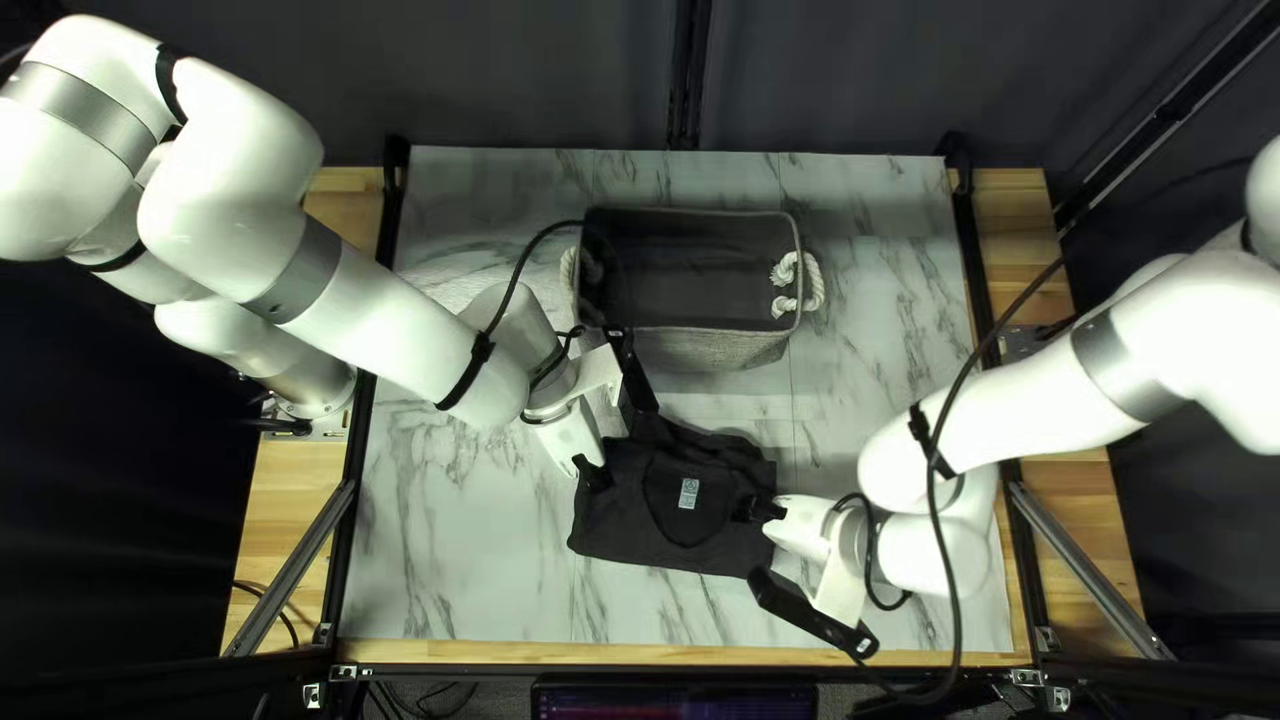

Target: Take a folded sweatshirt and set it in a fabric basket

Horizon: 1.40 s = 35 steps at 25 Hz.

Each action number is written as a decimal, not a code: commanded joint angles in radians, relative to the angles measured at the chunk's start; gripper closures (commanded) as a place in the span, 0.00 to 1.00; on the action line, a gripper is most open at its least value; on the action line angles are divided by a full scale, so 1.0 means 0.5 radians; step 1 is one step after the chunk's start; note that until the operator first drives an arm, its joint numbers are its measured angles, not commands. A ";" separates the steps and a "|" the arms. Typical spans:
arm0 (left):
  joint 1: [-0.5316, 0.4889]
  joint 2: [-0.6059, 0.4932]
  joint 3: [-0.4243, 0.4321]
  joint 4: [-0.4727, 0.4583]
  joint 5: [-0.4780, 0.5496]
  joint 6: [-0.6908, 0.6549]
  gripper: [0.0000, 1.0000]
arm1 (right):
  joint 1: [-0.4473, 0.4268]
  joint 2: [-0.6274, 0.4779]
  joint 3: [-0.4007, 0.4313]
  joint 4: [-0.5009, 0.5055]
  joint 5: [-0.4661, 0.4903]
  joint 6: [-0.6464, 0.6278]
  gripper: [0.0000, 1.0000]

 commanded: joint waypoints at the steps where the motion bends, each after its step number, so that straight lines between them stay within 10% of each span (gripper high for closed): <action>1: -0.006 0.010 -0.001 -0.052 -0.004 0.050 1.00 | 0.019 0.004 -0.043 0.068 0.085 -0.058 0.00; 17: 0.001 0.013 -0.024 0.007 0.009 -0.002 1.00 | -0.191 -0.157 0.161 -0.315 -0.206 0.003 0.00; 35: 0.023 0.028 -0.028 -0.045 0.016 0.071 1.00 | -0.262 -0.049 0.084 -0.268 -0.290 -0.130 0.00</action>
